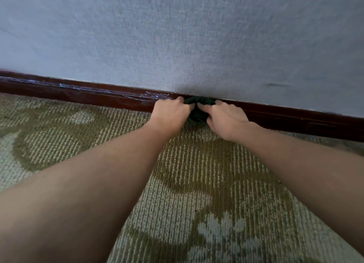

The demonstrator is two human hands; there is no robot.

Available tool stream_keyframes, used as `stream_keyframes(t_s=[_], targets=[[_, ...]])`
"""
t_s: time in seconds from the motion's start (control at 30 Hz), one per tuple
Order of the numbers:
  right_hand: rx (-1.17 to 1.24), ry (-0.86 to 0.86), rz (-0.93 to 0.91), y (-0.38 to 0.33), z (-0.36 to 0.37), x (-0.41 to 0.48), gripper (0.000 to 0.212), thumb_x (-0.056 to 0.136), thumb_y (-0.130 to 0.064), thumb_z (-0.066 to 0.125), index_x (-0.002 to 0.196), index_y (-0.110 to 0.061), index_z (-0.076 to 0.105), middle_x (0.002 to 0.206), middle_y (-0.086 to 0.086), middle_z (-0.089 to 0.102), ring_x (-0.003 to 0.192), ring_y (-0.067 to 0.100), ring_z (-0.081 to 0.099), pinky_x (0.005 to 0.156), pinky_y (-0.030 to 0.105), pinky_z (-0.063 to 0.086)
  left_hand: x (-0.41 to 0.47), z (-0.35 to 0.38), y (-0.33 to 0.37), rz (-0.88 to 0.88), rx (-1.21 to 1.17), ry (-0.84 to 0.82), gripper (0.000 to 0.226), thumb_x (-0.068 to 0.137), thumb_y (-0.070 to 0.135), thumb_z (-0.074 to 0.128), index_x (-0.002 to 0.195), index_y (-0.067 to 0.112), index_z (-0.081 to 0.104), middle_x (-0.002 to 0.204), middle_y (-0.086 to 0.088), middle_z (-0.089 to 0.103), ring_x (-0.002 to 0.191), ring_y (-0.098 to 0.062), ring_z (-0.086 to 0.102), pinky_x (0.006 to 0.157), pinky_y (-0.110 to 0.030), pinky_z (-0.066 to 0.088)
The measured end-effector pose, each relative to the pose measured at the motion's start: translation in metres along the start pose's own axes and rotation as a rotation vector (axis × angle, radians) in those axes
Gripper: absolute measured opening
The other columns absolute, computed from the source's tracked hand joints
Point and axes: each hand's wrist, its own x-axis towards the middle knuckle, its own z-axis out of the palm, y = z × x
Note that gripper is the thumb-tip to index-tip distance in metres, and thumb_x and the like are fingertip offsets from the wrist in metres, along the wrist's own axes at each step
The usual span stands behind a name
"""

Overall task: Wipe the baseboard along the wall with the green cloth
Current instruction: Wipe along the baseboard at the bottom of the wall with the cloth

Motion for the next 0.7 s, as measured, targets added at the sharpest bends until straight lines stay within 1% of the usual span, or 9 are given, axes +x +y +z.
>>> stream_keyframes(t_s=[0.13, 0.2, 0.27, 0.33, 0.47, 0.6, 0.7], targets=[[0.057, -0.008, -0.006, 0.006, 0.004, 0.003, 0.049, 0.096, -0.02, 0.036, 0.14, -0.039, 0.03, 0.11, 0.01, 0.05, 0.086, 0.03, 0.055, 0.063, 0.031, 0.035, 0.001, 0.003, -0.007, 0.016, -0.039, -0.008, 0.046, 0.092, 0.015, 0.048, 0.134, 0.031, 0.042, 0.11, -0.005, 0.056, 0.09, -0.028, 0.061, 0.059, -0.032, 0.036], [0.121, -0.021, -0.005, 0.009, 0.004, 0.004, 0.048, 0.096, -0.02, 0.037, 0.139, -0.041, 0.032, 0.104, 0.005, 0.048, 0.078, 0.023, 0.05, 0.062, 0.031, 0.033, 0.002, 0.003, -0.01, 0.018, -0.07, -0.007, 0.047, 0.092, 0.016, 0.046, 0.135, 0.035, 0.039, 0.109, -0.004, 0.056, 0.09, -0.027, 0.06, 0.058, -0.031, 0.035], [0.17, -0.034, -0.013, 0.011, 0.005, 0.005, 0.048, 0.096, -0.021, 0.036, 0.138, -0.043, 0.031, 0.1, 0.003, 0.045, 0.074, 0.018, 0.044, 0.062, 0.03, 0.033, 0.002, 0.005, -0.014, 0.019, -0.088, -0.008, 0.049, 0.092, 0.017, 0.047, 0.137, 0.037, 0.037, 0.108, -0.002, 0.056, 0.09, -0.025, 0.06, 0.057, -0.03, 0.033], [0.192, -0.037, -0.026, 0.01, 0.006, 0.005, 0.048, 0.097, -0.022, 0.036, 0.139, -0.043, 0.029, 0.106, 0.005, 0.048, 0.076, 0.018, 0.044, 0.063, 0.03, 0.034, 0.0, 0.007, -0.016, 0.008, -0.104, -0.017, 0.049, 0.093, 0.019, 0.046, 0.138, 0.038, 0.036, 0.108, -0.002, 0.056, 0.091, -0.025, 0.059, 0.056, -0.029, 0.033], [0.145, -0.026, -0.069, 0.004, 0.007, 0.003, 0.049, 0.097, -0.022, 0.035, 0.143, -0.037, 0.024, 0.118, 0.011, 0.05, 0.086, 0.027, 0.055, 0.063, 0.03, 0.037, -0.003, 0.008, -0.018, -0.001, -0.089, -0.003, 0.048, 0.094, 0.019, 0.044, 0.138, 0.035, 0.036, 0.108, -0.003, 0.055, 0.087, -0.025, 0.06, 0.055, -0.029, 0.033], [0.041, 0.019, -0.111, 0.003, 0.007, -0.005, 0.05, 0.098, -0.024, 0.034, 0.145, -0.031, 0.019, 0.119, 0.014, 0.047, 0.086, 0.029, 0.056, 0.064, 0.032, 0.038, -0.015, 0.011, -0.016, 0.04, -0.001, 0.039, 0.049, 0.095, 0.021, 0.043, 0.142, 0.029, 0.03, 0.109, -0.007, 0.054, 0.08, -0.026, 0.062, 0.053, -0.028, 0.033], [0.047, 0.064, -0.109, 0.001, 0.008, -0.01, 0.05, 0.098, -0.025, 0.035, 0.145, -0.03, 0.02, 0.121, 0.015, 0.043, 0.093, 0.028, 0.053, 0.068, 0.033, 0.042, -0.022, 0.014, -0.018, 0.058, 0.042, 0.087, 0.05, 0.095, 0.02, 0.045, 0.142, 0.025, 0.029, 0.108, -0.008, 0.055, 0.08, -0.023, 0.061, 0.053, -0.029, 0.035]])
